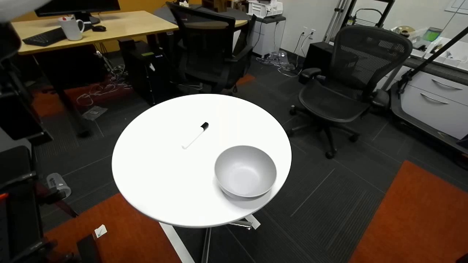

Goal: Put the marker in the bowl

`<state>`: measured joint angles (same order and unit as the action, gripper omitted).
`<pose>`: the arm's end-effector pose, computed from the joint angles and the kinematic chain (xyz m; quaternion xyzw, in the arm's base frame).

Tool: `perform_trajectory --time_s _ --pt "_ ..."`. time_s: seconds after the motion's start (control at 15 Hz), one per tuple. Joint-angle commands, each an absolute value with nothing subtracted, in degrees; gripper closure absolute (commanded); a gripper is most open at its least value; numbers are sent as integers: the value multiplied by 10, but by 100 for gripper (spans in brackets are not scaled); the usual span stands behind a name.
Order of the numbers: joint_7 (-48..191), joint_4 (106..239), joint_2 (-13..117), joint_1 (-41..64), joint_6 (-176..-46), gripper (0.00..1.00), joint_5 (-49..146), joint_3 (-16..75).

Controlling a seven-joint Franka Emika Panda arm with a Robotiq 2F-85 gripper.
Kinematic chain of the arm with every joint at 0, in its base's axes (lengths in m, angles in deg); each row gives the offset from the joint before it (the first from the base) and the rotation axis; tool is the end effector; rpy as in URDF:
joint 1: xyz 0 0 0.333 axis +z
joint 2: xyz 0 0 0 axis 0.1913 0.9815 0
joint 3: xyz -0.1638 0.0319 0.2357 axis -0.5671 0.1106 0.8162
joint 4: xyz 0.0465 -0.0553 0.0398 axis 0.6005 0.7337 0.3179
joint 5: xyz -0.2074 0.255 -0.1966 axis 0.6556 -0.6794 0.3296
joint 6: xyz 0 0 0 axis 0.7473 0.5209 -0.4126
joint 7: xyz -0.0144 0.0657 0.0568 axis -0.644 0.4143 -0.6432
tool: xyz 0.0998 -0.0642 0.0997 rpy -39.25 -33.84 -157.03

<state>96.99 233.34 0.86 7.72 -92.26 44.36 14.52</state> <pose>0.3323 -0.1135 0.3394 -0.9939 -0.0160 0.0037 0.1091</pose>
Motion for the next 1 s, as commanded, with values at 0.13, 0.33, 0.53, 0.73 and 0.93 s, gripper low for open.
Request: perform_trajectory --time_s 0.13,0.33,0.53,0.73,0.93 --pt "966 2260 89 83 -943 0 443 192" --pt "981 2216 145 91 -975 0 443 205" --pt "981 2177 221 100 -1028 0 443 221" --pt "973 2155 298 103 -1102 0 445 242" --pt "974 2122 385 100 -1164 0 442 265"
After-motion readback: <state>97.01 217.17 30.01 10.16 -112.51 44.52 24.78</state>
